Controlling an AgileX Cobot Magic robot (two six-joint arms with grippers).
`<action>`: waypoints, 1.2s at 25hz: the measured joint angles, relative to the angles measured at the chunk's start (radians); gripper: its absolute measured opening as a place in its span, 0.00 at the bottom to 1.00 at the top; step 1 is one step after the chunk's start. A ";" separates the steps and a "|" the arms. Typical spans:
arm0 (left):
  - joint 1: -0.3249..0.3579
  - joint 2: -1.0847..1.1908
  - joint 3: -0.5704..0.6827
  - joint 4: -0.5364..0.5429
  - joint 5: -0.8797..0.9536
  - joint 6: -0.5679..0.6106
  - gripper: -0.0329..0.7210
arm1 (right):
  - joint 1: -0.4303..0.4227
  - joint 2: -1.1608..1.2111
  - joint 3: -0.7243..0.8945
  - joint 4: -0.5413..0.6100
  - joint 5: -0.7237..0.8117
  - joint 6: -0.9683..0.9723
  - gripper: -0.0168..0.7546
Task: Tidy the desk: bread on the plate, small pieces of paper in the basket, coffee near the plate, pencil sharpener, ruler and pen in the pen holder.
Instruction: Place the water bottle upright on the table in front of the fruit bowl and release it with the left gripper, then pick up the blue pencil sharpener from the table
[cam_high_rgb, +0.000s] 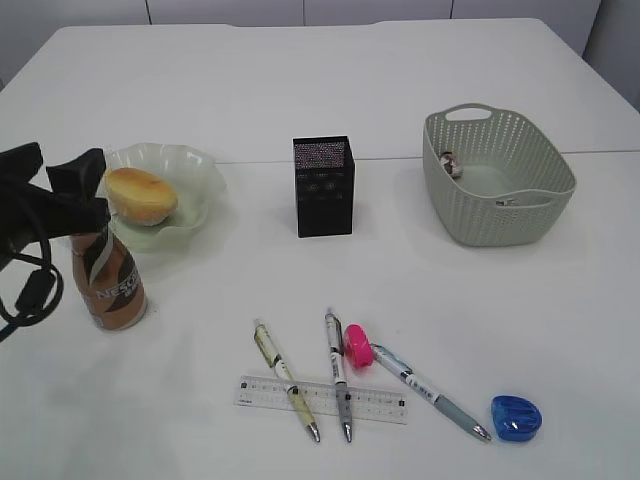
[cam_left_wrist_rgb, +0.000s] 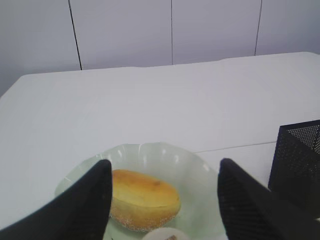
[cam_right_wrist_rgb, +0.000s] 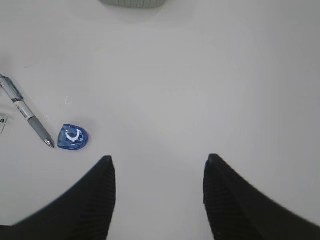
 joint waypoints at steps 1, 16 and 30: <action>0.000 -0.021 0.002 -0.002 0.018 0.004 0.68 | 0.000 0.000 0.000 0.000 0.000 0.000 0.60; 0.000 -0.320 0.006 -0.042 0.290 0.171 0.68 | 0.000 0.000 0.000 -0.004 0.000 0.000 0.60; 0.109 -0.669 -0.163 -0.125 1.294 0.230 0.68 | 0.000 0.000 0.000 -0.004 0.021 0.000 0.60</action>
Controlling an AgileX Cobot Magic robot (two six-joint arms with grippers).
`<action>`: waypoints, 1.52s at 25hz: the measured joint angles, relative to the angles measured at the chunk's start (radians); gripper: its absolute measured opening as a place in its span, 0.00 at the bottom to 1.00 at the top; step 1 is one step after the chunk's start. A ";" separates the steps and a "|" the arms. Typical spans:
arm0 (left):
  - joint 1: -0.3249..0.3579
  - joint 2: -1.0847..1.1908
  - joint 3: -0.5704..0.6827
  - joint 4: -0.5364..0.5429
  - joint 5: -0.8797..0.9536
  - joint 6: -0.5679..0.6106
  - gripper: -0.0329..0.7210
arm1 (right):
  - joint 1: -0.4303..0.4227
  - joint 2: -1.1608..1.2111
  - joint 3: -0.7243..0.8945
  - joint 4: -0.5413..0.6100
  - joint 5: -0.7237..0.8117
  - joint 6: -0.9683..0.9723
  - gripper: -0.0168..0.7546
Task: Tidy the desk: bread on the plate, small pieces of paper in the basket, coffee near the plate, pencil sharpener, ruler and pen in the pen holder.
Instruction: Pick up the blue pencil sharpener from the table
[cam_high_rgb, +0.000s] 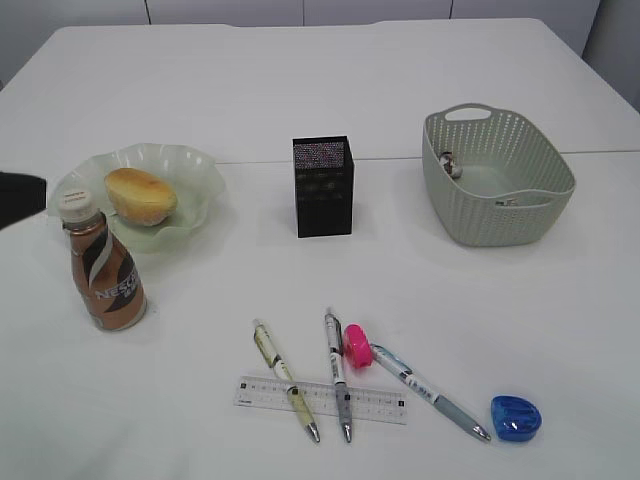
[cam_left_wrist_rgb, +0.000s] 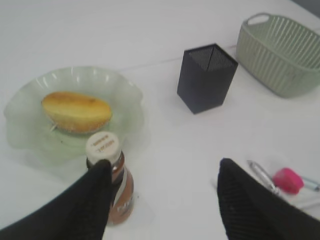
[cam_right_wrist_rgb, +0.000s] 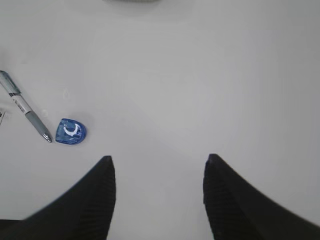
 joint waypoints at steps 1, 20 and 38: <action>0.010 0.005 0.000 0.019 0.034 0.000 0.68 | 0.000 0.000 0.000 0.000 0.004 0.000 0.60; 0.148 0.073 -0.284 0.442 0.989 -0.416 0.68 | 0.000 0.070 0.000 0.094 0.008 0.086 0.60; 0.148 0.067 -0.284 0.357 0.996 -0.426 0.68 | 0.000 0.375 0.103 0.292 -0.108 0.092 0.60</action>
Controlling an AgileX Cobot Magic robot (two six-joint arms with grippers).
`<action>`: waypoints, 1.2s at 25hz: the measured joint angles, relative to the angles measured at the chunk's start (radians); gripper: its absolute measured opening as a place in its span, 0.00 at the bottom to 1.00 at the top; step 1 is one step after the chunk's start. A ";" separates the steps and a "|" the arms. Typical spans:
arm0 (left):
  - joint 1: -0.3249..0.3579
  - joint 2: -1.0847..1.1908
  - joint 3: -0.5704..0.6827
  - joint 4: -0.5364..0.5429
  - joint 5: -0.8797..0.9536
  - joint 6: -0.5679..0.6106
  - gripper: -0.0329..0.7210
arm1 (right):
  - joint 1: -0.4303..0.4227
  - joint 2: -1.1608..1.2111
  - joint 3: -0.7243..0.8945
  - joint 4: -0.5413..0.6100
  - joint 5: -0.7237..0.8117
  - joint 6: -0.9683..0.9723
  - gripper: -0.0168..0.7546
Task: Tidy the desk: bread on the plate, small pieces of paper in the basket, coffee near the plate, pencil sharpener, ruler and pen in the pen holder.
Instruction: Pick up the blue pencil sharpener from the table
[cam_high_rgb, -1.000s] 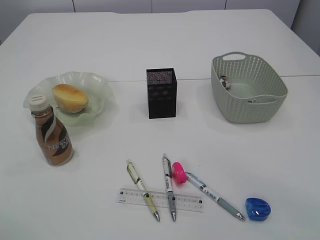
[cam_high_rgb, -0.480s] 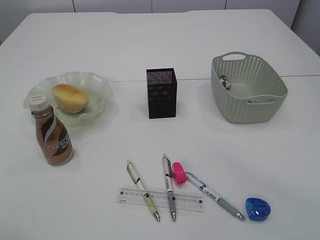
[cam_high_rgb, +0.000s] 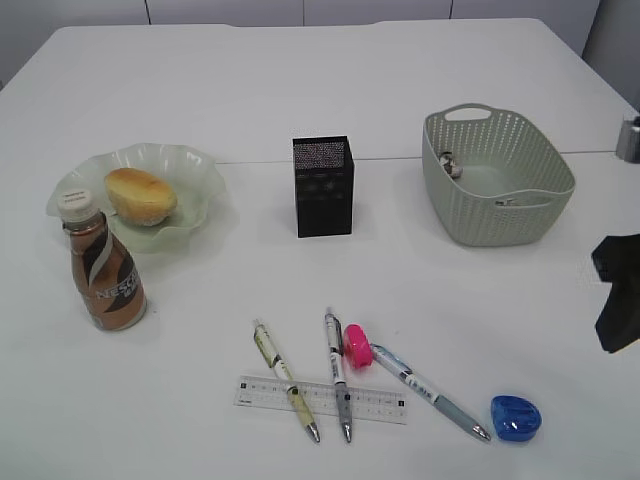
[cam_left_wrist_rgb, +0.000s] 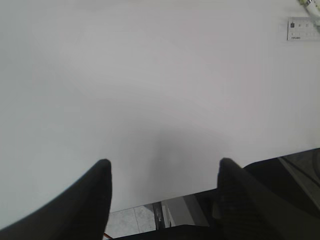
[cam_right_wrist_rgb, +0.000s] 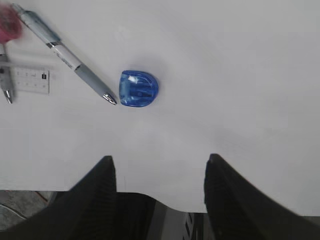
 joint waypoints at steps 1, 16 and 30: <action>0.000 0.000 0.000 -0.002 0.000 0.000 0.68 | 0.000 0.012 0.009 0.002 -0.018 0.010 0.60; 0.000 0.000 0.000 -0.008 0.004 0.000 0.66 | 0.000 0.250 0.017 0.171 -0.155 0.031 0.60; 0.000 0.000 0.000 -0.038 0.004 0.000 0.62 | 0.140 0.266 0.017 -0.002 -0.308 0.219 0.60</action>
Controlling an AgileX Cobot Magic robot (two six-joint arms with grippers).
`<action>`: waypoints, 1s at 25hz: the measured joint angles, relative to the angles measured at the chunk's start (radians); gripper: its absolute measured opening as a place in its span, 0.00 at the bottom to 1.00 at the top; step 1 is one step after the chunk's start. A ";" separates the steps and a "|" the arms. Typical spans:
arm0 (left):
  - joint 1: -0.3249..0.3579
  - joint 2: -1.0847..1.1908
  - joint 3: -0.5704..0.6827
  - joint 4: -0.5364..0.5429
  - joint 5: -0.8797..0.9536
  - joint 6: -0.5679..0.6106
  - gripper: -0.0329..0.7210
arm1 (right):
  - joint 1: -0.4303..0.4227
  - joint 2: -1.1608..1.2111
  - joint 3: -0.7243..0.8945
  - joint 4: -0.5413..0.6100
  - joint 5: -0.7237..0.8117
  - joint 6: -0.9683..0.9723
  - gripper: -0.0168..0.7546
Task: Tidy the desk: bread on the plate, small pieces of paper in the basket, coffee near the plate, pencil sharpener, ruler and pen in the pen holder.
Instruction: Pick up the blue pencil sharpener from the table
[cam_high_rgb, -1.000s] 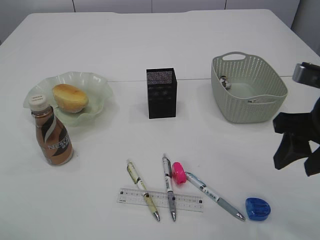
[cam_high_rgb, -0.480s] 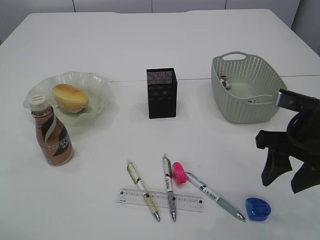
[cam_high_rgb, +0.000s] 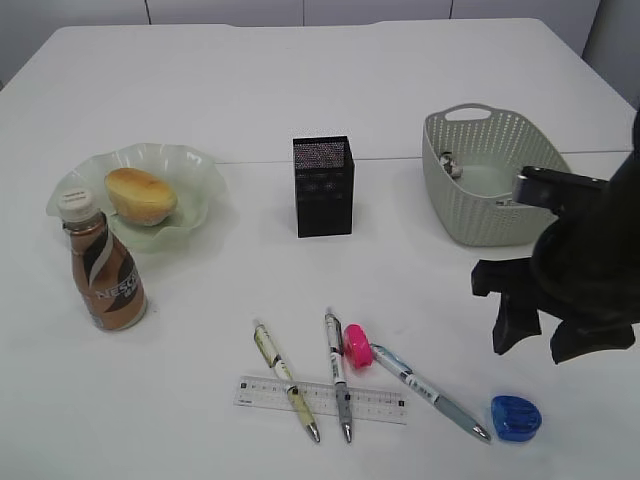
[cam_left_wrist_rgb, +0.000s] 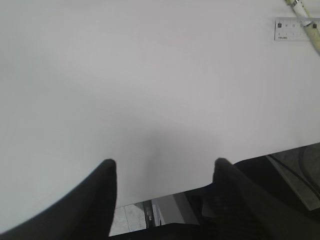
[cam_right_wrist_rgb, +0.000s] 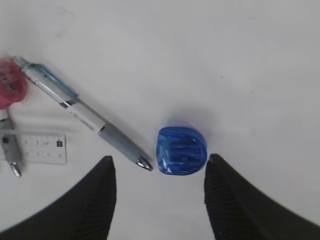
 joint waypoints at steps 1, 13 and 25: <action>0.000 0.000 0.000 0.000 0.000 0.000 0.62 | 0.023 0.000 0.000 -0.046 -0.002 0.052 0.60; 0.000 0.000 0.000 -0.002 0.000 0.000 0.62 | 0.046 0.000 0.000 -0.124 0.044 0.158 0.60; 0.000 0.000 0.000 -0.010 0.001 0.000 0.62 | 0.046 0.000 0.000 -0.081 0.085 0.160 0.60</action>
